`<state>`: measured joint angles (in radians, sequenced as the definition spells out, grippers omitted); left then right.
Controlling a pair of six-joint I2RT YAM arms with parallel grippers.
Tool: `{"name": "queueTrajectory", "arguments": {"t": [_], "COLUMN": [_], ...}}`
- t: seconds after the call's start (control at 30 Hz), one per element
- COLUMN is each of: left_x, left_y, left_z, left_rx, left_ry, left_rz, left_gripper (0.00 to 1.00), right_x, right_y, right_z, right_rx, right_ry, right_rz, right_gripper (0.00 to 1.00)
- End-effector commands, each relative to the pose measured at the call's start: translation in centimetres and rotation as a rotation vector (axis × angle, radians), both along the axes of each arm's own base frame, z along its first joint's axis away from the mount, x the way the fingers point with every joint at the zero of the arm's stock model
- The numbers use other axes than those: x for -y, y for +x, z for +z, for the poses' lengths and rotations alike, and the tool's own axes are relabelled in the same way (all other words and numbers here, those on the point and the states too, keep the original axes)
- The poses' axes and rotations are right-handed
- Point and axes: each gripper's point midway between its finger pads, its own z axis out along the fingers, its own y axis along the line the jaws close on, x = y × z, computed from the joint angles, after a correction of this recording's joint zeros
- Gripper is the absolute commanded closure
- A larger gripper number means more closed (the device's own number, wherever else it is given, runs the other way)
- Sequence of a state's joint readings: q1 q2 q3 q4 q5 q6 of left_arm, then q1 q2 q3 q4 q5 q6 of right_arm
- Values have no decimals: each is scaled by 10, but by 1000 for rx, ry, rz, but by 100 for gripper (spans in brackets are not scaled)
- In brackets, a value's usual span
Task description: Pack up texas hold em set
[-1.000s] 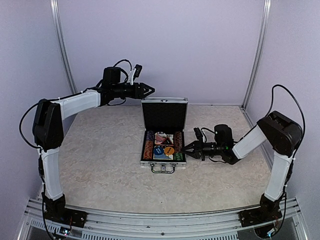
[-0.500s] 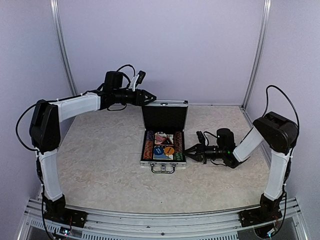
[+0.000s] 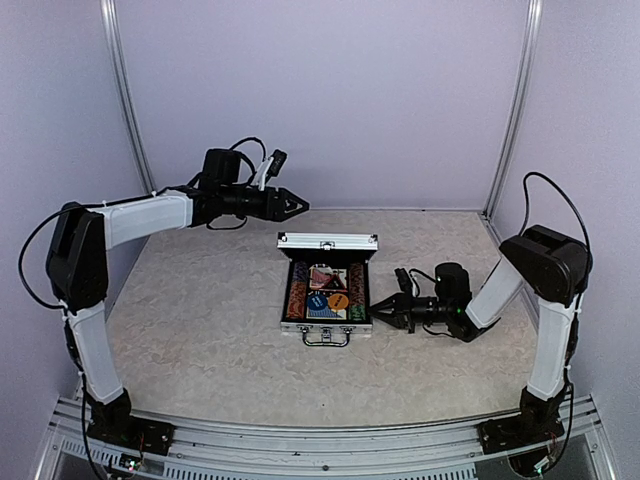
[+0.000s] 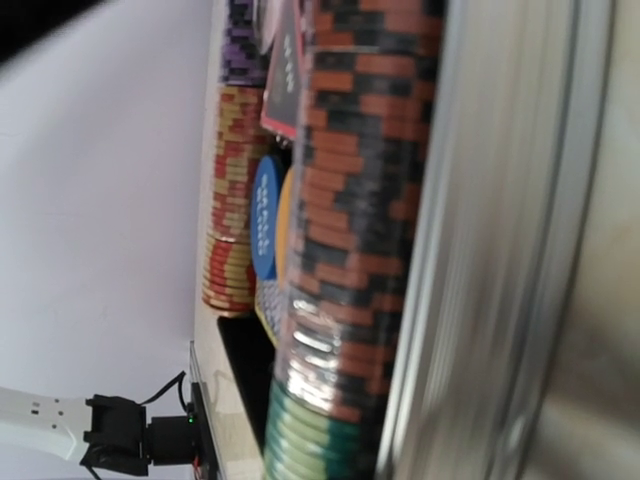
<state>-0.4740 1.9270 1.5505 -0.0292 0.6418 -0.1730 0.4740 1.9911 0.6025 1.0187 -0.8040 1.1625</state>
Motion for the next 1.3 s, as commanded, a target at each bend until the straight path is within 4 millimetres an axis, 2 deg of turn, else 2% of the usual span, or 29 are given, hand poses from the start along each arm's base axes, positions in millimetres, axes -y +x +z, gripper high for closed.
{"name": "queueTrajectory", "arguments": {"t": [0.0, 0.1, 0.27, 0.37, 0.53, 0.67, 0.73, 0.8, 0.93, 1.03, 1.17, 1.27], "left_x": [-2, -2, -3, 1, 10, 22, 27, 30, 40, 49, 58, 64], "left_y": [-15, -24, -44, -59, -85, -106, -115, -121, -124, -123, -124, -130], "left_z": [28, 38, 46, 42, 11, -11, -21, -30, -50, -65, -91, -112], "left_rx": [28, 59, 62, 52, 0, -35, -49, -63, -103, -158, -220, -266], "left_ry": [-37, -49, -66, -62, -29, -5, 1, 3, -11, -32, -10, 9], "left_rz": [11, 26, 67, 79, 88, 61, 45, 32, -13, -46, -68, -87], "left_gripper": [35, 26, 24, 24, 24, 24, 23, 20, 20, 28, 32, 36], "right_x": [6, 8, 10, 13, 22, 35, 40, 40, 30, 25, 12, -10], "right_y": [1, -1, -7, -12, -18, -16, -13, -9, -15, -24, -36, -46], "right_z": [-3, 0, 2, -4, -7, -4, 5, 25, 70, 92, 94, 80], "right_rx": [1, 6, 14, -1, -7, 27, 83, 188, 432, 545, 568, 565], "right_ry": [5, 9, 7, 0, -52, -171, -249, -334, -460, -479, -463, -480], "right_rz": [-12, -14, -13, -16, -49, -87, -104, -103, -59, -45, -3, 59], "right_gripper": [100, 100, 100, 100, 100, 98, 95, 92, 92, 93, 88, 84]}}
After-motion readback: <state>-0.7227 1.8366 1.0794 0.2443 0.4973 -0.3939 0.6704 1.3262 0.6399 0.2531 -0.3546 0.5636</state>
